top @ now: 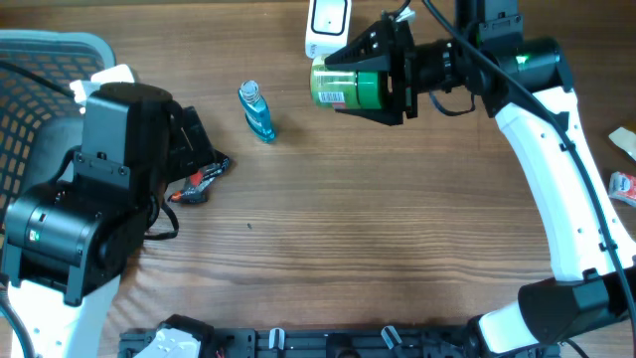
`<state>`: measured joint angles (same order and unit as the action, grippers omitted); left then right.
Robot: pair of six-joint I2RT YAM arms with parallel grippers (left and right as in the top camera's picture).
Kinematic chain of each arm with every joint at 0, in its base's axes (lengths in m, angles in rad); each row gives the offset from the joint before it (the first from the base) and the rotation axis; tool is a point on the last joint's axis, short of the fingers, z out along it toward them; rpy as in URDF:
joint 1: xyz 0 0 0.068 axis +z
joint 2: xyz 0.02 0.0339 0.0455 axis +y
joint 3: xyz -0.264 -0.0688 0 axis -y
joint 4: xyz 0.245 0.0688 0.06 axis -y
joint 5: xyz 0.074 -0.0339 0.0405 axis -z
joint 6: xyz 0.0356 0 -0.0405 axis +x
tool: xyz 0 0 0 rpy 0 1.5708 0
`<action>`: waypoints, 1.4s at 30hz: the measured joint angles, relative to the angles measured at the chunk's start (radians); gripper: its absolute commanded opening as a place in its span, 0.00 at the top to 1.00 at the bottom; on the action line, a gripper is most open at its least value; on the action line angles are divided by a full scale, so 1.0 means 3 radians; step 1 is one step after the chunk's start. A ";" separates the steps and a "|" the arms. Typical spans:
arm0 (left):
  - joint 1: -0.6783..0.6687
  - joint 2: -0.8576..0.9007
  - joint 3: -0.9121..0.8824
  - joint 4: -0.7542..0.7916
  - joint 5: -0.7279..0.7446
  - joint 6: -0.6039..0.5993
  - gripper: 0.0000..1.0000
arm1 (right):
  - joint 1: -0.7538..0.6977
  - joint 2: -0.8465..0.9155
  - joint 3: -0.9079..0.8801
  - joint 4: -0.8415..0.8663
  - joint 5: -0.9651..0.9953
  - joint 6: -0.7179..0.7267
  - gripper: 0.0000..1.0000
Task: Scan the item barcode
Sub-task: 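Hold the jar's label in front of the scanner with the right gripper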
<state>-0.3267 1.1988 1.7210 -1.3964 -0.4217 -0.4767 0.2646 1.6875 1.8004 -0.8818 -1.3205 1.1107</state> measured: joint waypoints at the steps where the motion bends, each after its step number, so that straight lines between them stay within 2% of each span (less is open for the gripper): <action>1: 0.0000 0.0000 0.0000 -0.0003 0.0000 0.0000 0.00 | 0.0000 0.0000 0.0000 0.0000 0.0237 -0.0144 0.41; 7: 0.0000 0.0000 0.0000 -0.0009 0.0000 -0.0001 0.00 | 0.0000 0.0000 0.0000 0.0024 0.1715 -0.0575 0.41; 9: 0.0000 0.0000 0.0000 -0.0009 0.0000 -0.0027 0.00 | 0.0001 0.0000 -0.0003 0.0231 0.2338 -0.0712 0.41; 13: 0.0000 0.0015 0.0000 -0.0042 0.0001 -0.0052 0.00 | 0.0074 0.0042 -0.0004 0.0800 0.3127 -0.0998 0.41; 16: 0.0000 0.0070 0.0000 -0.0122 0.0001 -0.0057 0.00 | 0.0181 0.0212 -0.0003 0.1246 0.3358 -0.1348 0.40; 23: 0.0000 0.0108 -0.0001 -0.0216 -0.0008 -0.0064 0.00 | 0.0220 0.0750 -0.0034 0.1843 0.3863 -0.2257 0.39; 27: 0.0000 0.0109 -0.0001 -0.0220 -0.0081 -0.0064 0.00 | 0.0220 0.0921 -0.0038 0.2421 0.4234 -0.2636 0.42; 31: 0.0000 0.0111 -0.0001 -0.0221 -0.0092 -0.0064 0.00 | 0.0220 0.1169 -0.0038 0.2786 0.4410 -0.2841 0.41; 34: 0.0000 0.0112 -0.0001 -0.0216 -0.0092 -0.0064 0.00 | 0.0223 0.1439 -0.0041 0.3295 0.4523 -0.3120 0.41; 42: 0.0000 0.0137 -0.0001 -0.0207 -0.0092 -0.0064 0.00 | 0.0504 0.1882 -0.0041 0.3813 0.4877 -0.4170 0.40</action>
<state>-0.3267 1.2400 1.7206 -1.4586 -0.4492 -0.4957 0.4156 2.2520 1.7882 0.2623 0.1425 -0.1402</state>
